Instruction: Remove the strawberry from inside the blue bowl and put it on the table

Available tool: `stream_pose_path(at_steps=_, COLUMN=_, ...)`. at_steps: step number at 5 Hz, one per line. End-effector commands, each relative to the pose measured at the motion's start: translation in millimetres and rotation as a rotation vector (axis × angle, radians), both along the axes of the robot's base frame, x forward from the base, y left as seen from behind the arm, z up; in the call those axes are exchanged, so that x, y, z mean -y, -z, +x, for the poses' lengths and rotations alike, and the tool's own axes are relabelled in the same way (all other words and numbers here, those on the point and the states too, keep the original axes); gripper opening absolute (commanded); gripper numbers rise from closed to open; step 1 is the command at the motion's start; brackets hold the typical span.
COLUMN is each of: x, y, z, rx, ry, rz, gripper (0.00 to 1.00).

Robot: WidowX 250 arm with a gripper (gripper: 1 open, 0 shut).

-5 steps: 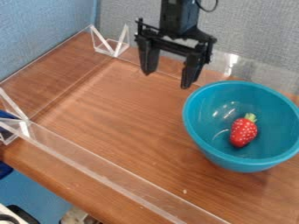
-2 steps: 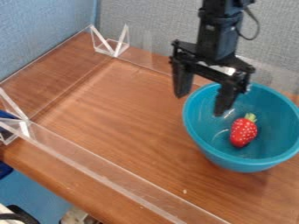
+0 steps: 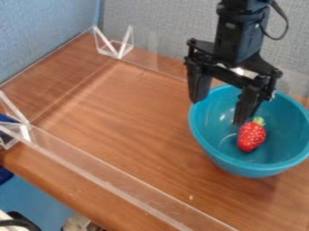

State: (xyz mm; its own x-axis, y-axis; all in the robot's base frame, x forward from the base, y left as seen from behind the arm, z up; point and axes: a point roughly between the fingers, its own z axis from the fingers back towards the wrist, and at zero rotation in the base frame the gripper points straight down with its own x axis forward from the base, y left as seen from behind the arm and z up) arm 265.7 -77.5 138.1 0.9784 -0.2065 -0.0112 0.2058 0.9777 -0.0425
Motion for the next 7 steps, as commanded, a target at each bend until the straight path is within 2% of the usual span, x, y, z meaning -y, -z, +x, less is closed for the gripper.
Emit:
stream_pose_path(at_steps=1, x=8, y=-17.9, z=-6.6, rx=0.073, ry=0.012, rz=-0.024, gripper=1.0)
stream_pose_path(at_steps=4, x=31, y=-18.6, z=-25.9, rx=0.128, ry=0.037, rz=-0.052, gripper=1.0)
stream_pose_path(at_steps=7, x=36, y=-20.9, z=-42.1, rx=0.173, ry=0.007, rz=-0.078, gripper=1.0)
